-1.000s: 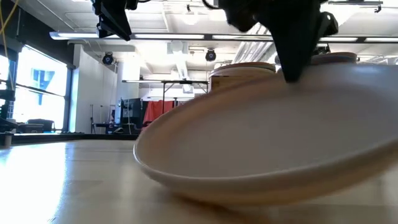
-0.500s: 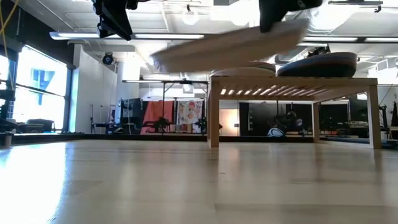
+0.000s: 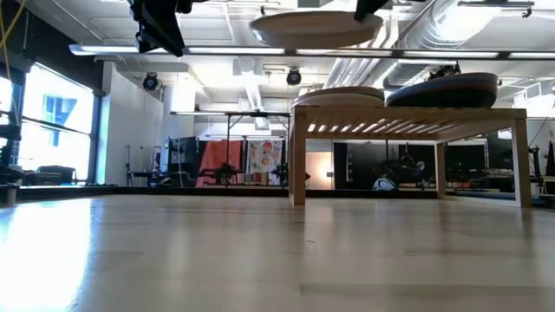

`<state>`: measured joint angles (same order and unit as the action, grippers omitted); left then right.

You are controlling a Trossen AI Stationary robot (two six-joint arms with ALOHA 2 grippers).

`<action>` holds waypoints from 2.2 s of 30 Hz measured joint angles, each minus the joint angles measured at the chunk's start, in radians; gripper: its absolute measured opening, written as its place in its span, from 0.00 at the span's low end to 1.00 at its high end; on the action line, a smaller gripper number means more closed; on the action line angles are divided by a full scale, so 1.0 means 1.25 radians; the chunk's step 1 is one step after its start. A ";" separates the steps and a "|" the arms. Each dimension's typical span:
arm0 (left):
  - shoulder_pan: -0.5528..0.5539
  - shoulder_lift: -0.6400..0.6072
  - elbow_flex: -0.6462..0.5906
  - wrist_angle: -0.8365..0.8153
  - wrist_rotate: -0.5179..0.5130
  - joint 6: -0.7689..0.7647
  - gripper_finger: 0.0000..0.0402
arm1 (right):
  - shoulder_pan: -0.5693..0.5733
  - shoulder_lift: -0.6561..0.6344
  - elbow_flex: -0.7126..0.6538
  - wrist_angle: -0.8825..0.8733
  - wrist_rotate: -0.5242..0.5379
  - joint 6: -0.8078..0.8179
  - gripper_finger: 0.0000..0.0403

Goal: Place and stack plates onto a shelf
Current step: Stack the gray plate on top of the brown plate on the shelf

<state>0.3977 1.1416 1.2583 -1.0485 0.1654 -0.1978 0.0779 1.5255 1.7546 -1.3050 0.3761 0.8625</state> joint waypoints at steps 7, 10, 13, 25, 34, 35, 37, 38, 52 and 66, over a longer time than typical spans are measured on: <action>0.001 0.000 0.000 0.000 -0.024 0.000 0.19 | -0.179 -0.082 0.000 0.012 0.026 -0.155 0.00; 0.001 0.000 0.000 0.000 -0.024 0.000 0.19 | -0.262 -0.095 0.000 0.029 -0.011 -0.232 0.00; 0.001 0.000 0.000 0.000 -0.024 -0.002 0.19 | -0.343 -0.098 0.000 0.049 -0.078 -0.309 0.00; 0.061 0.000 0.000 0.008 -0.086 -0.042 0.19 | -0.646 -0.089 0.000 0.098 -0.378 -0.424 0.00; 0.092 0.000 0.000 0.008 -0.088 -0.043 0.19 | -0.787 -0.019 0.000 0.088 -0.578 -0.442 0.00; 0.094 0.000 0.000 0.008 -0.091 -0.043 0.19 | -0.794 -0.010 0.000 0.086 -0.595 -0.443 0.00; 0.096 0.000 0.000 0.008 -0.101 -0.045 0.19 | -0.803 0.007 0.000 0.080 -0.619 -0.449 0.00; 0.096 0.000 0.000 0.008 -0.104 -0.049 0.19 | -0.806 0.016 0.000 0.073 -0.622 -0.458 0.00; 0.096 0.000 0.000 0.007 -0.107 -0.092 0.19 | -0.799 0.079 0.000 -0.001 -0.614 -0.512 0.00; 0.096 0.000 0.000 0.007 -0.107 -0.112 0.19 | -0.762 0.090 -0.001 -0.007 -0.572 -0.508 0.00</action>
<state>0.5171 1.1416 1.2580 -1.0398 0.0322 -0.3374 -0.8742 1.6382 1.7531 -1.3132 -0.3390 0.2279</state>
